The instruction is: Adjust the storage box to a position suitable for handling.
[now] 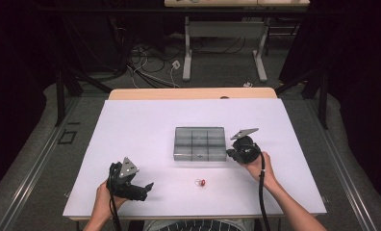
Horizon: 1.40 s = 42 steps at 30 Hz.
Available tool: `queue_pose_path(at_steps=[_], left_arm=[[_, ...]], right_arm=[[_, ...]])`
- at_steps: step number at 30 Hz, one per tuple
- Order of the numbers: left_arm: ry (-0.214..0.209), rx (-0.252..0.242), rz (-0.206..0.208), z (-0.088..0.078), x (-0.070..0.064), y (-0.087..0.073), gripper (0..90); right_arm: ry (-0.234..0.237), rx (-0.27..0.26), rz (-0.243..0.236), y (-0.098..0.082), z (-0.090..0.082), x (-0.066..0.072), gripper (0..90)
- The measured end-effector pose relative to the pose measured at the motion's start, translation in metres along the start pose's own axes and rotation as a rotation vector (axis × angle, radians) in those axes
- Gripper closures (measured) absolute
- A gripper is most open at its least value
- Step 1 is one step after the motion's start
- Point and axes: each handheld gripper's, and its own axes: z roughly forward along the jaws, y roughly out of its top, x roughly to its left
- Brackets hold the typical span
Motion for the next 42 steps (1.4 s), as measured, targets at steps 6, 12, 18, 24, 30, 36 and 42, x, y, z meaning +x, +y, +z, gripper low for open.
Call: queue_pose_path(at_steps=[6,12,18,24,30,36,42], left_arm=[[0.003,0.002,-0.013,-0.001,0.001,-0.001,0.0],[0.004,0.005,-0.007,-0.001,0.001,-0.001,0.0],[0.006,0.006,-0.006,-0.002,0.001,-0.001,0.0],[0.007,0.007,-0.002,-0.002,0.002,-0.001,0.0],[0.006,0.008,-0.002,-0.002,0.002,-0.001,0.0],[0.003,0.003,-0.006,-0.002,0.001,-0.001,0.0],[0.003,0.006,-0.004,-0.002,0.002,-0.001,0.0]], right_arm=[[0.007,0.001,-0.002,0.001,-0.005,0.000,87.6],[0.014,-0.008,0.010,0.001,-0.014,0.001,80.3],[0.032,0.000,0.005,0.003,-0.023,0.002,66.8],[0.041,0.015,0.012,0.004,-0.027,0.005,53.0],[0.062,0.034,0.008,0.004,-0.029,0.009,38.0],[0.091,0.052,0.006,0.005,-0.028,0.015,23.2],[0.138,0.035,-0.005,0.005,-0.028,0.020,13.8]])
